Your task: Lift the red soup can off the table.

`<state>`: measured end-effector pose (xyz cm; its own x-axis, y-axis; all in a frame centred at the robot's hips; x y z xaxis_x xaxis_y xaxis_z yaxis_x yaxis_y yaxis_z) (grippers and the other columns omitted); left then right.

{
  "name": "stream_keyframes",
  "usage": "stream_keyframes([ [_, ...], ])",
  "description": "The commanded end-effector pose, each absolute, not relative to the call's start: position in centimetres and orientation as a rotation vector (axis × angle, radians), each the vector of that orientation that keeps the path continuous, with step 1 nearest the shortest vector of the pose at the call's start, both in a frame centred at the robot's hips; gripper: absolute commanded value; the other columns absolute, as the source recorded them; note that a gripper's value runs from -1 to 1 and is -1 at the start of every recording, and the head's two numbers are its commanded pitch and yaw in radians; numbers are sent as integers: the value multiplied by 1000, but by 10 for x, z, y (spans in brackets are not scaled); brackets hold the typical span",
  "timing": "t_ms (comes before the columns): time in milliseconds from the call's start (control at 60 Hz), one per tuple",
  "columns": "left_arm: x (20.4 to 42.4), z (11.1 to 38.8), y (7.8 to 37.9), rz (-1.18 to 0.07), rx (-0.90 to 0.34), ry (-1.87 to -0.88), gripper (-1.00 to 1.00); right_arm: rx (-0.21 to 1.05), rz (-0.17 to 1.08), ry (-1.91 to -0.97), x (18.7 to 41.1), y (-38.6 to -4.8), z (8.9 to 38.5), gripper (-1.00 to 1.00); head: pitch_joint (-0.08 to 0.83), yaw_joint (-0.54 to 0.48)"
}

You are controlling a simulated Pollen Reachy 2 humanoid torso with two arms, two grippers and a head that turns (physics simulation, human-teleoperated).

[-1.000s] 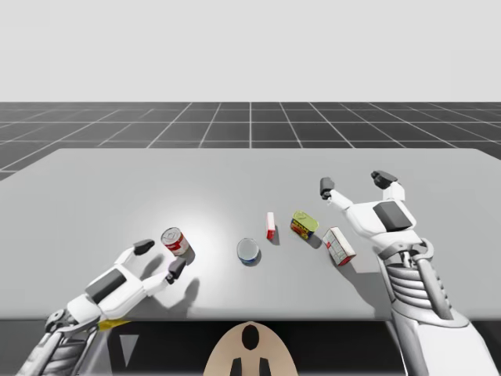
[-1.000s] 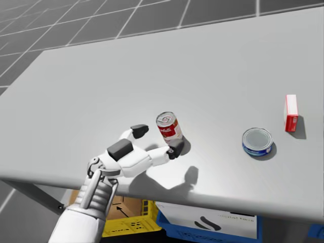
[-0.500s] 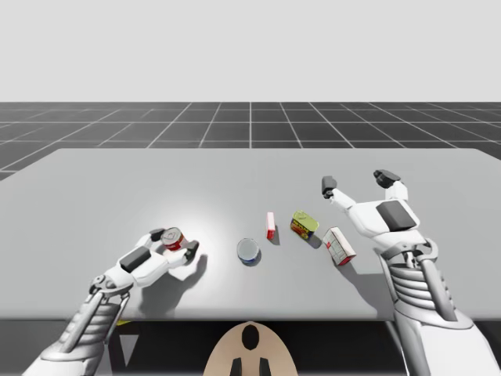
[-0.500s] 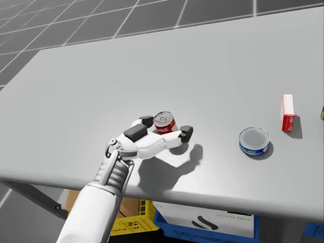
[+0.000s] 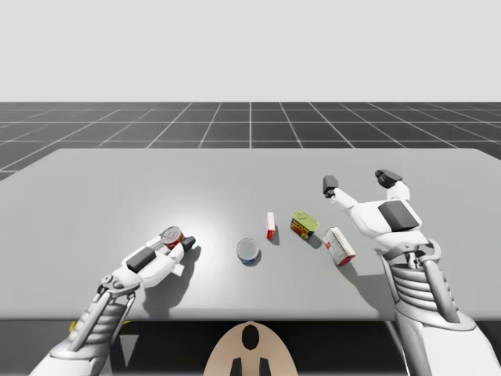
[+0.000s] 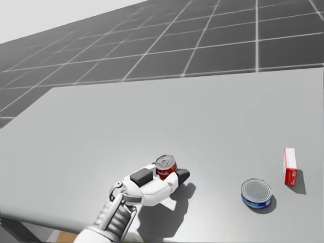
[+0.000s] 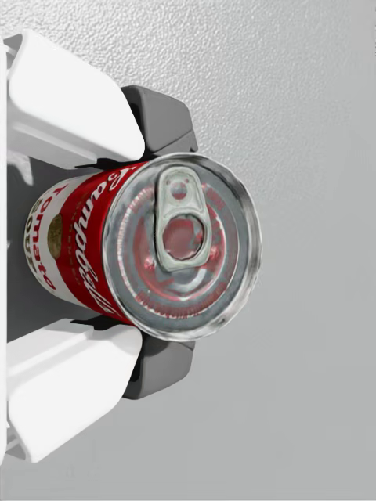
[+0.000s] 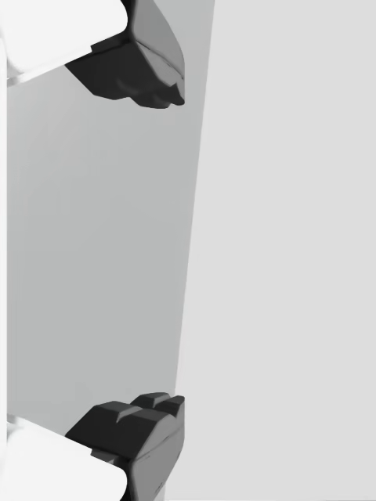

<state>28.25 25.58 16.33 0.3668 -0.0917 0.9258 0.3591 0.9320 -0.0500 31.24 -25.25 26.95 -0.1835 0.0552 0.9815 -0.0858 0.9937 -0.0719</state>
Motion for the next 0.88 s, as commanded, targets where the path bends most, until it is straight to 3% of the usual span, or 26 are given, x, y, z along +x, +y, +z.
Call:
stream_keyframes([
  [17,279,157,257,-297,-237,-1146,1000,25,122,-1750,312,-253,269,-1000,414,388],
  [300,273,186,259,-306,-237,-1192,1000,30,117,-1748,312,-254,270,-1000,339,400],
  [667,252,291,267,-370,-168,-1408,1000,18,86,-1745,313,-261,272,-1000,322,400],
  [883,237,366,263,-405,-134,-1582,1000,-9,55,-1721,315,-269,273,-1000,314,403],
])
